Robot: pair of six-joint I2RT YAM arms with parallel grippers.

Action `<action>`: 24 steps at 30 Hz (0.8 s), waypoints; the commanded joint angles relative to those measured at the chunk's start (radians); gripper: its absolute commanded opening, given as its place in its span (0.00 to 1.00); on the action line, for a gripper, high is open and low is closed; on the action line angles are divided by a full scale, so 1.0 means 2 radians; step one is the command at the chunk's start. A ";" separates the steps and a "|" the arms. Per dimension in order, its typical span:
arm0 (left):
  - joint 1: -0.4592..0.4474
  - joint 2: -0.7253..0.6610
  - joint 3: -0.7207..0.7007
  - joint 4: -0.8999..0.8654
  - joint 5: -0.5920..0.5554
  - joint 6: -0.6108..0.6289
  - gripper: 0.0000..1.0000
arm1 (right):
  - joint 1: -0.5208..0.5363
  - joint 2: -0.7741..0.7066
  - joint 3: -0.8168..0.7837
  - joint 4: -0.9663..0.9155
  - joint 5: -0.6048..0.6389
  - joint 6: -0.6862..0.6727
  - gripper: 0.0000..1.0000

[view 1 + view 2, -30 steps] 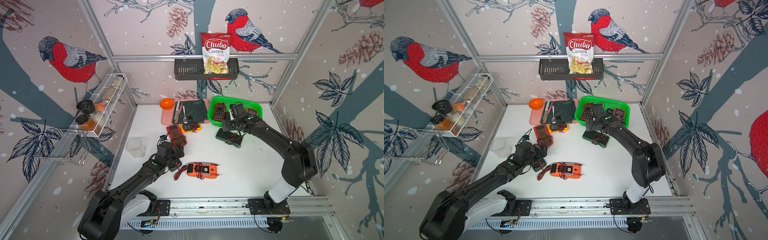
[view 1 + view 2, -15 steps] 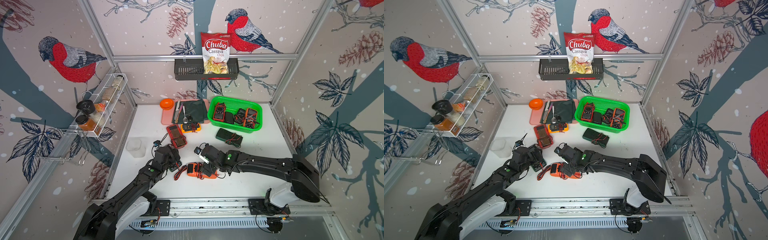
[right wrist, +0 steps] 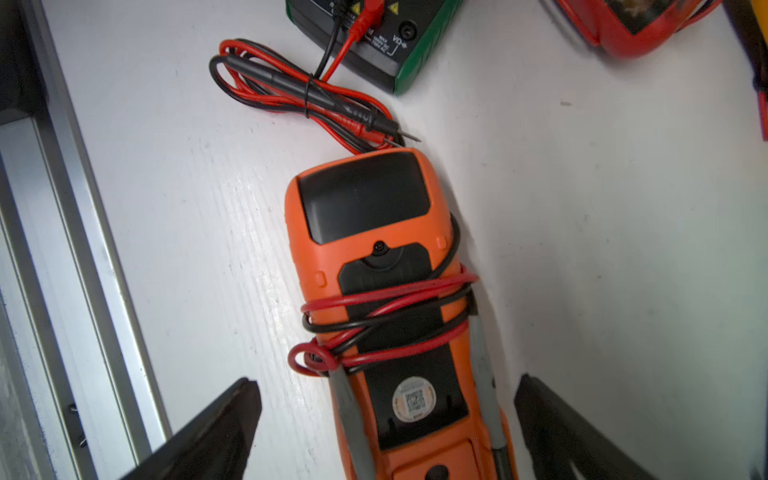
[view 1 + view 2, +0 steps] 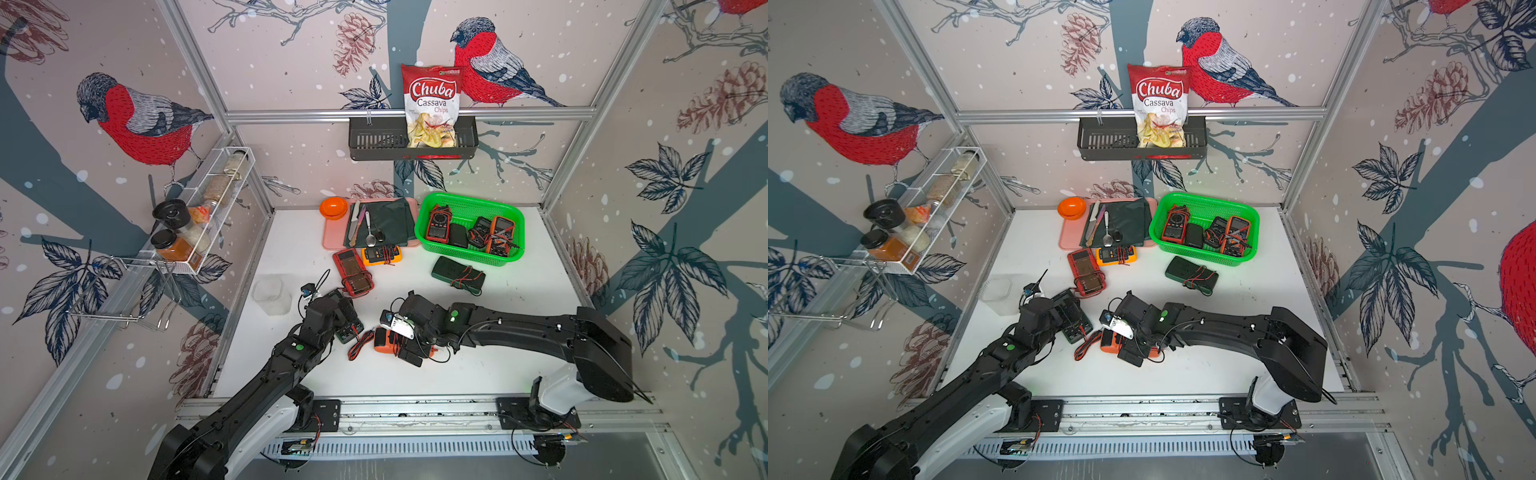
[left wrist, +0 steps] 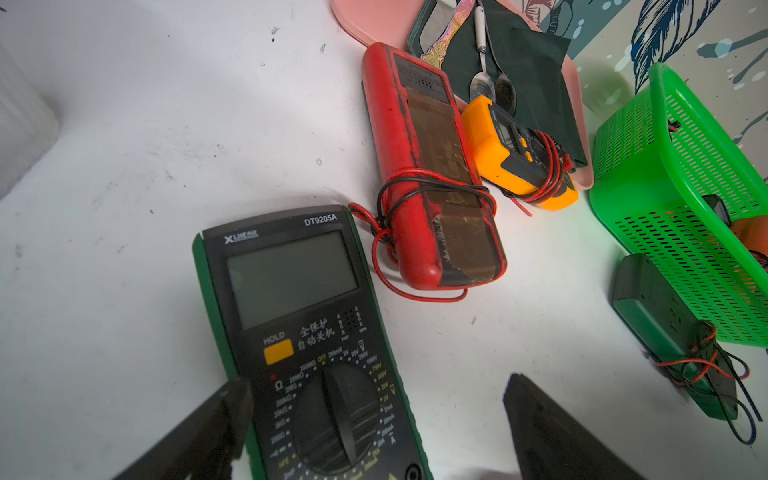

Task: Put the multimeter into the basket
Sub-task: Pick up the multimeter from the center of the board.

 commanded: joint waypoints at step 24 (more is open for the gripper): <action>0.001 0.029 0.014 0.019 -0.002 0.012 0.98 | -0.059 0.102 0.036 -0.020 -0.086 -0.049 1.00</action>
